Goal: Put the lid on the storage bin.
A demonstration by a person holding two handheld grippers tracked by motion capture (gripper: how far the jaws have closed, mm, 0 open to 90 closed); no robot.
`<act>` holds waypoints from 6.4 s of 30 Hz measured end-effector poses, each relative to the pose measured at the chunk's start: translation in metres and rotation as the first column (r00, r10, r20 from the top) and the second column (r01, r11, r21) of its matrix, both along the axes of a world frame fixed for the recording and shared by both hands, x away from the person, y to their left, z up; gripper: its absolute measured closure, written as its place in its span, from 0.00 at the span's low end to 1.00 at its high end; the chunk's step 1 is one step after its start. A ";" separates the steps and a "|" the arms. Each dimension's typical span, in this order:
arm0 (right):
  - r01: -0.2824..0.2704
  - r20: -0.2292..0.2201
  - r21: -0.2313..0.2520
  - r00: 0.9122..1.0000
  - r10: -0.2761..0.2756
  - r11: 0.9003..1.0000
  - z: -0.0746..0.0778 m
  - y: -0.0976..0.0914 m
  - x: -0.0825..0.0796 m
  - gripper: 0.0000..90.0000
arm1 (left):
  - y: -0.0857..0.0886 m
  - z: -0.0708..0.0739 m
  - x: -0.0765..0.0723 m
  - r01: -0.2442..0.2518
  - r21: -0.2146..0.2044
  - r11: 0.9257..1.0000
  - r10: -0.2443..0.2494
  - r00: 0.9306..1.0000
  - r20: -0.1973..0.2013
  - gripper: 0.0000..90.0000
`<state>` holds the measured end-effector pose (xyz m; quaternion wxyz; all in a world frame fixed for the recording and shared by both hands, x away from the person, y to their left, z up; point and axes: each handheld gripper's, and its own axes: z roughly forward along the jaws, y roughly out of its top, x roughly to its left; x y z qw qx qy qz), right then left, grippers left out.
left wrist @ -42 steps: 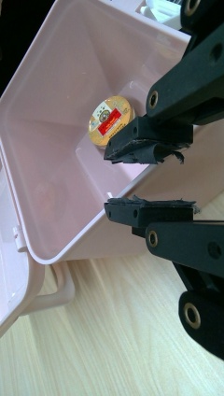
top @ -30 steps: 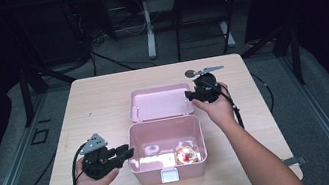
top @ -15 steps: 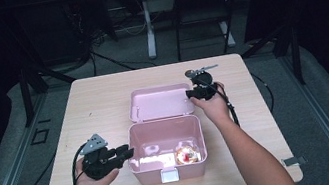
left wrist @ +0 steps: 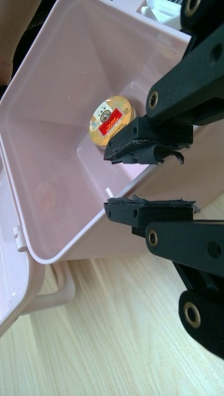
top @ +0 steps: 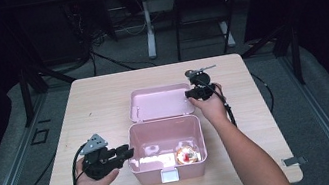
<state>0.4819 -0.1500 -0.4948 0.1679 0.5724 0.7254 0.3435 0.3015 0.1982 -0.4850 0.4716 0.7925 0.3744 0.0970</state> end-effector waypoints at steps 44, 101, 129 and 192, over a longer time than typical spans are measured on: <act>0.040 0.038 0.027 0.998 -0.041 0.999 0.021 0.002 -0.005 0.90 | 0.000 0.000 0.000 0.000 -0.002 1.000 0.000 1.000 -0.003 0.77; -0.021 0.311 0.043 0.950 0.006 0.999 0.076 -0.005 -0.064 0.96 | -0.001 -0.001 -0.001 -0.010 -0.003 1.000 0.010 1.000 0.002 0.77; -0.058 0.409 0.034 0.912 0.040 0.998 0.085 -0.008 -0.099 0.97 | 0.000 -0.001 0.001 -0.023 -0.016 1.000 0.023 1.000 -0.009 0.76; -0.070 0.429 0.049 0.903 0.042 0.996 0.083 -0.006 -0.101 0.97 | -0.022 0.100 0.112 -0.249 -0.012 0.968 0.248 0.957 0.153 0.90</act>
